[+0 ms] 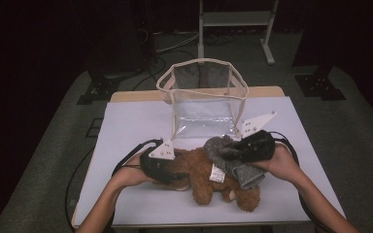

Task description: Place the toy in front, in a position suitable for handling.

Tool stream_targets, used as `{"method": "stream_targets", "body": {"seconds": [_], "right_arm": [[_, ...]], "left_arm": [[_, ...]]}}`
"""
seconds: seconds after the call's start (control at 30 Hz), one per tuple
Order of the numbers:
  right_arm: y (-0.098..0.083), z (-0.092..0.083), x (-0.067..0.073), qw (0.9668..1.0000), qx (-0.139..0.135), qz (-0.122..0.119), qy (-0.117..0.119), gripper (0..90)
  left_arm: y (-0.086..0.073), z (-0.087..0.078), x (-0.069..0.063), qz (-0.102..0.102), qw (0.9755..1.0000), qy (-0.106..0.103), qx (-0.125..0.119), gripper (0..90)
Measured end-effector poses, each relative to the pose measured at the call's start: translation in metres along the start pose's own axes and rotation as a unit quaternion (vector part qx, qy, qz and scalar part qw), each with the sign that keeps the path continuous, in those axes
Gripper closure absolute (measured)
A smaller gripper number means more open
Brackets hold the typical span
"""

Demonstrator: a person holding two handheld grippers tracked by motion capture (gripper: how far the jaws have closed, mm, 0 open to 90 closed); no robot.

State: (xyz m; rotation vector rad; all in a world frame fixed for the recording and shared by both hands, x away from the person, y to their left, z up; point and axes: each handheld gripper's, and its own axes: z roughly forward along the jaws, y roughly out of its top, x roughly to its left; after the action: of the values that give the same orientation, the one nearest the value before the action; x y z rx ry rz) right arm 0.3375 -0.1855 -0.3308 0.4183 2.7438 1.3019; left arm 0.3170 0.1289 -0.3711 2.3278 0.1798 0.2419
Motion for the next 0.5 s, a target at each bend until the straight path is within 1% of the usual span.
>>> {"method": "stream_targets", "body": {"seconds": [0.03, 0.07, 0.1, 0.13, 0.2, 0.27, 0.33, 0.37, 0.4, 0.43, 0.5], "right_arm": [[0.001, 0.000, -0.005, 1.0000, 0.000, 0.008, 0.001, 75.5], [0.001, 0.001, -0.009, 0.9999, -0.001, 0.016, 0.004, 75.5], [-0.001, 0.005, -0.011, 0.9997, 0.002, 0.022, 0.009, 75.4], [-0.003, 0.009, -0.010, 0.9997, 0.005, 0.020, 0.013, 75.4], [-0.008, 0.016, -0.005, 0.9996, 0.007, 0.019, 0.021, 75.6], [-0.014, 0.021, 0.003, 0.9995, 0.005, 0.018, 0.026, 75.7], [-0.019, 0.021, 0.009, 0.9994, 0.002, 0.016, 0.029, 75.8], [-0.021, 0.021, 0.011, 0.9993, 0.001, 0.017, 0.033, 75.9], [-0.023, 0.021, 0.015, 0.9992, 0.000, 0.012, 0.037, 75.9], [-0.023, 0.020, 0.018, 0.9992, 0.000, 0.009, 0.038, 75.9], [-0.025, 0.019, 0.023, 0.9992, 0.002, 0.000, 0.040, 75.9]], "left_arm": [[-0.001, -0.002, -0.001, 0.003, 1.0000, -0.002, 0.001, 33.4], [-0.002, -0.003, -0.003, 0.001, 1.0000, -0.003, -0.001, 33.3], [-0.002, -0.004, -0.003, 0.001, 1.0000, -0.005, -0.001, 33.2], [-0.002, -0.006, -0.003, 0.000, 1.0000, -0.008, -0.003, 33.1], [0.000, -0.008, -0.001, 0.000, 0.9999, -0.013, -0.001, 30.2], [0.006, -0.010, 0.004, -0.011, 0.9998, -0.015, -0.002, 24.9], [0.012, -0.007, 0.006, -0.007, 0.9998, -0.018, 0.004, 21.9], [0.016, -0.003, 0.008, -0.012, 0.9996, -0.021, 0.011, 19.6], [0.019, 0.001, 0.010, -0.009, 0.9994, -0.026, 0.022, 18.0], [0.021, 0.006, 0.011, -0.011, 0.9990, -0.031, 0.029, 16.4], [0.026, 0.015, 0.013, -0.009, 0.9978, -0.048, 0.044, 13.1]]}}
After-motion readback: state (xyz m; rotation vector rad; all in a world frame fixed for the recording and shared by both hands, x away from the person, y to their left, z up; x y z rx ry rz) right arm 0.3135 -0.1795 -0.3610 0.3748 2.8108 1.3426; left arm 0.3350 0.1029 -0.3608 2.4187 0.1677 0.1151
